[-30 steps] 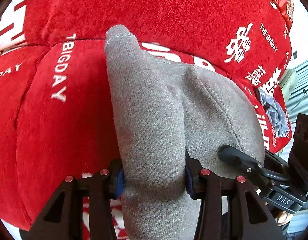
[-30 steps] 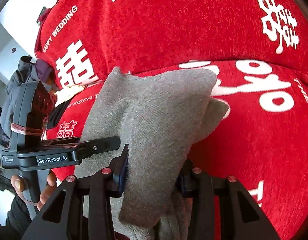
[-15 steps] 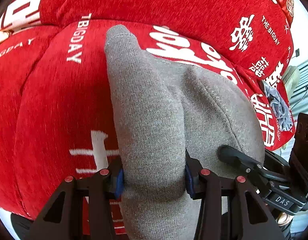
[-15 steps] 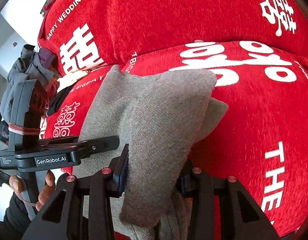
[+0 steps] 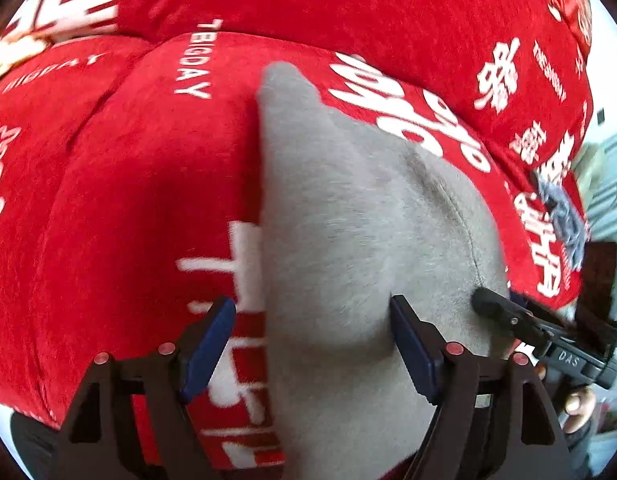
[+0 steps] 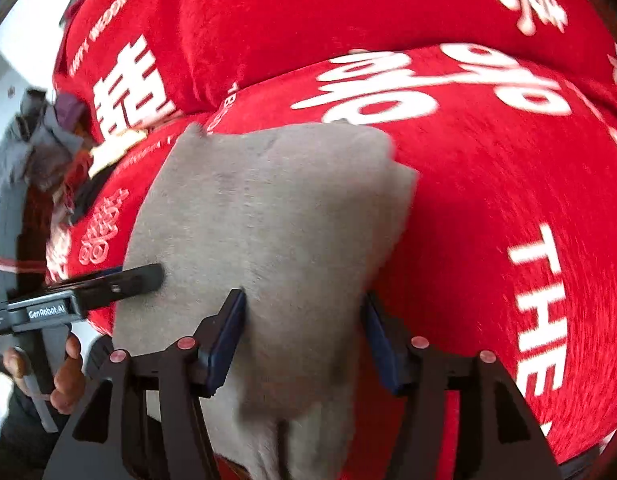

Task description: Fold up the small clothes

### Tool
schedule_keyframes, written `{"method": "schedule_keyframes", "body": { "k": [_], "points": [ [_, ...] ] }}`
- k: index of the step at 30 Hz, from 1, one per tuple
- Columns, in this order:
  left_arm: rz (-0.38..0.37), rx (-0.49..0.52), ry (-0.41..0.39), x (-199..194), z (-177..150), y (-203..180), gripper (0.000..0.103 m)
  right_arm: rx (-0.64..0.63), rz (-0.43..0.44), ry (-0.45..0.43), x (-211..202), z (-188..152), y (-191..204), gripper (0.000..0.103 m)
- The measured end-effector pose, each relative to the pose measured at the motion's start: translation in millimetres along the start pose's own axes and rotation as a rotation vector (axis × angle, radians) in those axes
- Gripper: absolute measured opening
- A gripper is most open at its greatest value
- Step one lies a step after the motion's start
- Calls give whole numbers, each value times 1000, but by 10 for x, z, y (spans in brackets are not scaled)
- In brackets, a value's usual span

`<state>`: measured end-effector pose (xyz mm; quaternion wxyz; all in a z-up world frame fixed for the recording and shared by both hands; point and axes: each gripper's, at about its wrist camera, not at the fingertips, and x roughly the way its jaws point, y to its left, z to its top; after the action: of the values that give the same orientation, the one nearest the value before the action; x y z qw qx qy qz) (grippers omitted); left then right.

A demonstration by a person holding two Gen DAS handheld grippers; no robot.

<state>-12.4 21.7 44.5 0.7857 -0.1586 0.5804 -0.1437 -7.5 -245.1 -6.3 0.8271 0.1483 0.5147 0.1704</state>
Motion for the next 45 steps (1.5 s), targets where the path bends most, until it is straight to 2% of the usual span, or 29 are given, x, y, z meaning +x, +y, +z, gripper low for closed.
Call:
{"method": "schedule_keyframes", "body": {
  "k": [3,6,9,12,15,17,18,19,20,21,23,25,31,34,37,40,42,45],
  "points": [
    [20,-30,-65,-216,9,51,79,22,-45,-62,-230,-45,-81,63],
    [52,18,-110,-341,151,-91,79,-71,-142,-142,-426,31,103,63],
    [76,78,-123,-306,346,-325,79,-184,-149,-188,-461,152,386,64],
    [139,143,-124,-195,503,-562,79,-272,-135,-173,-298,267,624,67],
    [296,177,-98,45,602,-621,79,-316,-103,-100,-20,351,714,67],
    [360,162,-41,260,621,-496,79,-347,-130,-48,192,386,731,67],
    [348,140,-26,316,607,-414,83,-359,-150,-25,291,380,720,67],
    [337,108,-31,342,589,-326,96,-368,-175,-7,384,362,694,67],
    [343,83,-51,336,574,-247,103,-371,-183,-9,430,363,665,72],
    [334,63,-66,329,562,-163,103,-365,-180,-20,419,361,659,74],
    [249,18,-50,331,563,-17,103,-339,-174,-19,392,384,597,75],
    [200,-28,-28,307,586,79,103,-316,-193,-14,331,401,553,75],
    [218,23,-113,106,703,-176,103,-305,-242,-33,187,541,596,80],
    [230,30,-63,289,842,-241,103,-295,-225,9,345,670,638,80],
    [289,29,17,557,906,-220,103,-270,-220,73,599,771,636,81],
    [249,-26,70,730,962,-70,103,-239,-260,102,756,887,581,84],
    [227,-60,74,709,1004,0,103,-201,-273,128,807,964,528,84],
    [260,-86,82,612,1034,37,103,-156,-296,111,701,986,534,84]
  ]
}}
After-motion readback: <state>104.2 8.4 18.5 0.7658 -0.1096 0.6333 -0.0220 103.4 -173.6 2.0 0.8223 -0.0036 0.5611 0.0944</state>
